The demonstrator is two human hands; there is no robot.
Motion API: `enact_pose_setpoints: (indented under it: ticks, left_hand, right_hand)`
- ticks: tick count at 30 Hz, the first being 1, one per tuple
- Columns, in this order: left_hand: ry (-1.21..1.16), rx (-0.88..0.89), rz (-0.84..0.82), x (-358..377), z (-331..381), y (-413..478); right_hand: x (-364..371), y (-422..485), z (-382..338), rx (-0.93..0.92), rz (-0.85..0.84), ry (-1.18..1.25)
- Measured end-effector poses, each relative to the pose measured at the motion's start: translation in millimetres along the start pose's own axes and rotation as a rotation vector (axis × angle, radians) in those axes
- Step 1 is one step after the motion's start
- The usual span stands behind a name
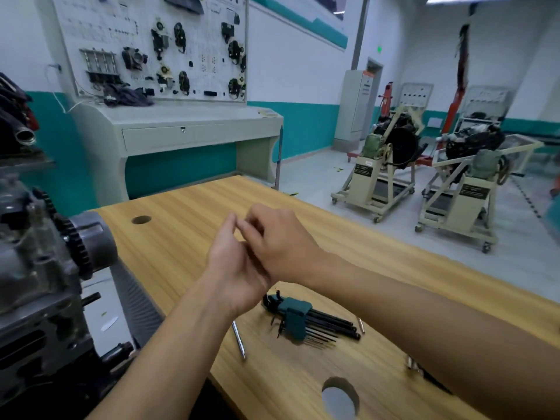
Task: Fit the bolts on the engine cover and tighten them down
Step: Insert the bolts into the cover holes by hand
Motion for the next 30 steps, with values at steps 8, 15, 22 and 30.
enact_pose_setpoints:
  ticks: [8,15,22,30]
  left_hand:
    - [-0.307,0.364,0.041,5,47,-81]
    - [-0.259,0.691,-0.030,8,120,-176]
    - [0.335,0.547,0.369,-16,173,-243]
    - [0.995,0.587,0.675,-8,286,-307]
  right_hand:
    - [21,10,-133,-0.372,-0.021,-0.128]
    - [30,25,-249,-0.625,0.045,0.034]
    - [36,67,-311,-0.657,-0.051,0.553]
    - [55,129,-303,-0.512,-0.141,0.801]
Point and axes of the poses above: each hand's wrist, its own y-axis towards the middle knuckle, its own x-axis out of the palm, z = x × y, the point moved 8 cm from there along y, towards the middle knuckle, and after that the axes turned 15 degrees about -z, right-handed, at the moved point
